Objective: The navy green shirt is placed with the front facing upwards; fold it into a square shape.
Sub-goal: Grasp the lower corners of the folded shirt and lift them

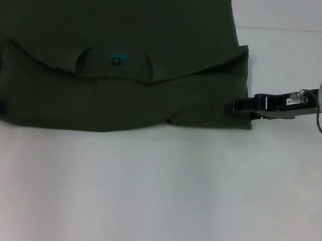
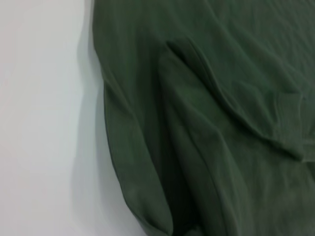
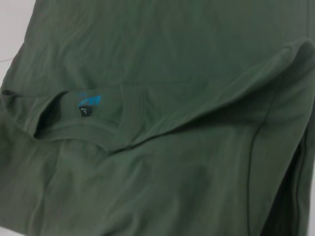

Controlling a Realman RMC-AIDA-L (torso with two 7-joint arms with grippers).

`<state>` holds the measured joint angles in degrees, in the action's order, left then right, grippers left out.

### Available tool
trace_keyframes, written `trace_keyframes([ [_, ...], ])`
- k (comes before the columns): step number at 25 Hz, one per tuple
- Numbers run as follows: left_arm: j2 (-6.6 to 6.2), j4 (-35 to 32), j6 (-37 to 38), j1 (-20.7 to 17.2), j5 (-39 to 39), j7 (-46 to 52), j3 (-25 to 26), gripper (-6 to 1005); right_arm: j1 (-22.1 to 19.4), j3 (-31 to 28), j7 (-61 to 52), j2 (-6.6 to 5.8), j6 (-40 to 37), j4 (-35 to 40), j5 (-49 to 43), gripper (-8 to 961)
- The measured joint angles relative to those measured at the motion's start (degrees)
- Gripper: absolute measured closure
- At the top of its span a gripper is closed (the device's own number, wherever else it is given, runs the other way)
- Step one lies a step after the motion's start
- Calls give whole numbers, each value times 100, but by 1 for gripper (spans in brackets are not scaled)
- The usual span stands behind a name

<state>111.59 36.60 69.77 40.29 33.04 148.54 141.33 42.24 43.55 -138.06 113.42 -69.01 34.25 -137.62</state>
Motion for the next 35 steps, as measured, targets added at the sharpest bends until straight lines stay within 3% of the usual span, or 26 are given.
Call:
trace_keyframes([
  [6,4,-4,0,-1,12,0,8,906,4,13,-53,64,99,-18,-2,151],
  [15,4,37,12,42,25,0,-4,906,3,91,-62,64,-1,-29,-10,164],
  [17,4,40,27,45,20,0,-6,906,4,105,-63,64,-3,-34,-13,383],
  [27,-35,37,201,28,-41,0,-5,906,19,214,-168,54,-133,36,-232,603],
  [33,-322,116,1151,-9,-227,-73,14,906,-37,211,-211,-25,-1021,528,-299,858],
  [35,-413,250,1623,-57,-233,-145,38,905,-89,199,-236,-60,-1365,736,-300,873],
])
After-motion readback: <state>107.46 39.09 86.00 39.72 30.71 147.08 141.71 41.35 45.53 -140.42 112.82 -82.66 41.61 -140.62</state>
